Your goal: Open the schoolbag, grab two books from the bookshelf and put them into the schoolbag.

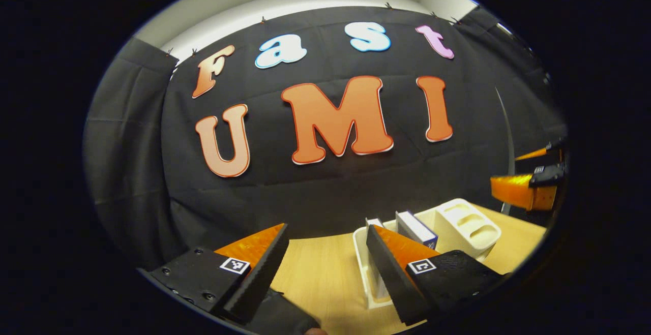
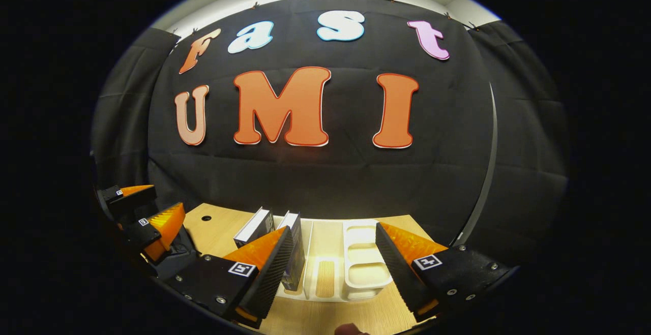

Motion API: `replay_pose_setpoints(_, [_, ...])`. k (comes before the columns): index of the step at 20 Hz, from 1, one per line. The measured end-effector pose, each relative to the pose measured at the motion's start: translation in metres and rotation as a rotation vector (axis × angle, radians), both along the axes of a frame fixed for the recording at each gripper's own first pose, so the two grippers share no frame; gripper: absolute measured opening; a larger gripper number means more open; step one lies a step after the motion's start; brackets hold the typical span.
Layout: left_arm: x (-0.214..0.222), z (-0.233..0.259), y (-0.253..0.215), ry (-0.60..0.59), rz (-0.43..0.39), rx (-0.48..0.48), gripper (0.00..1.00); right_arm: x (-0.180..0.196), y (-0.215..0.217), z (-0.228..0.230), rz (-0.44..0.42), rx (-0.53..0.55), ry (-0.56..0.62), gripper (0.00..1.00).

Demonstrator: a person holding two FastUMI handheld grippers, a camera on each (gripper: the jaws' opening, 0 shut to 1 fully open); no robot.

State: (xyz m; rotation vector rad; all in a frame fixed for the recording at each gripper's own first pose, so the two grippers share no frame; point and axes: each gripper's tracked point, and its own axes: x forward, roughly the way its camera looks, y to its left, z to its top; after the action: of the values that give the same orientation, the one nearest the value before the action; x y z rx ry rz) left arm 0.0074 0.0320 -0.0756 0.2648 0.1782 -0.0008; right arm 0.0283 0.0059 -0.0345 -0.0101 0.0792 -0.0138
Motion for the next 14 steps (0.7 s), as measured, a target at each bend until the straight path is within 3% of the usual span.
replay_pose_setpoints(7, [-0.039,-0.109,0.044,0.210,0.022,0.392,0.98,0.017,-0.006,-0.028,0.061,-0.043,0.048,0.97])
replay_pose_setpoints(10, [-0.060,-0.156,0.055,0.287,-0.005,0.572,0.98,0.023,-0.010,-0.040,0.081,-0.056,0.067,0.97])
replay_pose_setpoints(14, [-0.110,-0.232,0.086,0.446,0.014,0.685,0.98,0.027,-0.012,-0.049,0.100,-0.050,0.090,0.97])
